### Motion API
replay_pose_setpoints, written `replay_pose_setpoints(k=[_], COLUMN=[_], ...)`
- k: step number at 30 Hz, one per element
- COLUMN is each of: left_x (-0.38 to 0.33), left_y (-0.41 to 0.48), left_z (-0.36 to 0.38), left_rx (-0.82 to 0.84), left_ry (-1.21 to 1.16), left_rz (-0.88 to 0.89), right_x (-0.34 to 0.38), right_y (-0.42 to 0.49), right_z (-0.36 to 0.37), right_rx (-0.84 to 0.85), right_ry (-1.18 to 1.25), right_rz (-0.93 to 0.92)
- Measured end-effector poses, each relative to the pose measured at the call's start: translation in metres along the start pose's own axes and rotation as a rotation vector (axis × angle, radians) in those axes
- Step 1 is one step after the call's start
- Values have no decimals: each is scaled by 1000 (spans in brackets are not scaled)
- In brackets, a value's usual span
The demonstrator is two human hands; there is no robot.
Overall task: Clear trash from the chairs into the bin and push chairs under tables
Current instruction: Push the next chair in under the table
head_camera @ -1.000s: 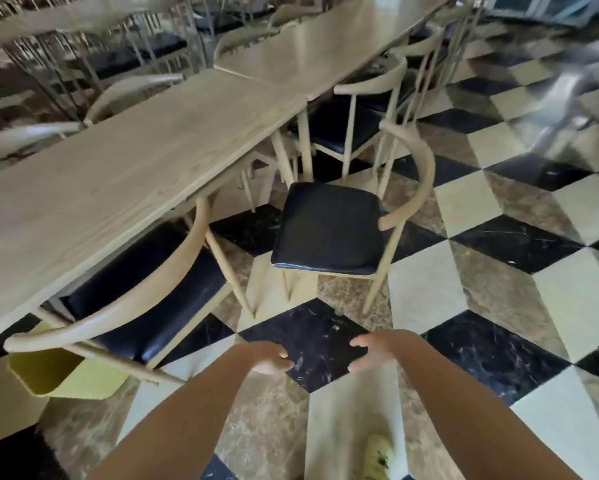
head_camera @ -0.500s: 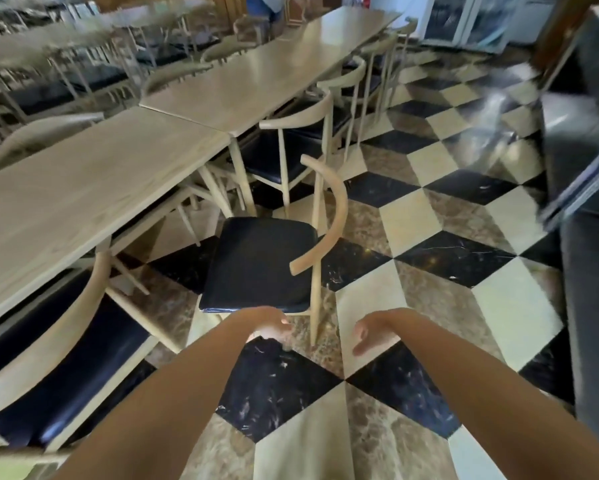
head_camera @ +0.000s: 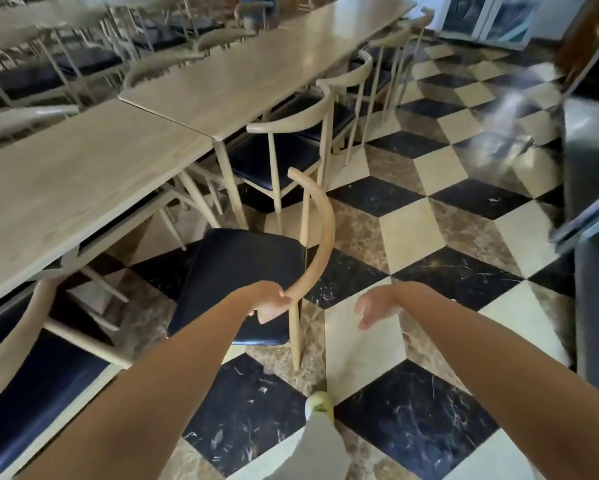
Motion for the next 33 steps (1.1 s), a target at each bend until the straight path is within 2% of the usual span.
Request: replay_pose_setpoints(k=[2, 6, 11, 16, 20, 27, 30, 33], left_x=[-5, -16, -24, -23, -21, -28, -28, -29], left_y=[28, 76, 108, 122, 127, 129, 126, 123], left_z=[-12, -5, 4, 14, 15, 11, 12, 11], left_rx=[-46, -7, -157, -243, -335, -367, -391, -375], left_ry=[-49, -149, -328, -328, -282, -213, -260, -313], left_rz=[21, 45, 13, -103, -252, -511, -553, -566], right_x=[-1, 7, 32, 52, 56, 69, 62, 54], right_y=[19, 49, 82, 116, 150, 176, 186, 202], right_z=[-31, -82, -128, -141, -144, -159, -179, -205], right_rx=[-23, -103, -280, -441, -337, -343, -357, -302], right_ry=[-18, -130, -171, -449, -574, -771, -791, -746], right_rz=[-40, -146, -378, -637, -731, -922, -982, -964])
Point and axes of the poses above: each hand's wrist, its own y-axis towards the middle knuckle, its own z-axis out of the palm, x = y × z, the point moved 6 cm from there along y, towards the middle knuckle, and after that the axes turned 9 degrees about z, right-handed, at the moved point
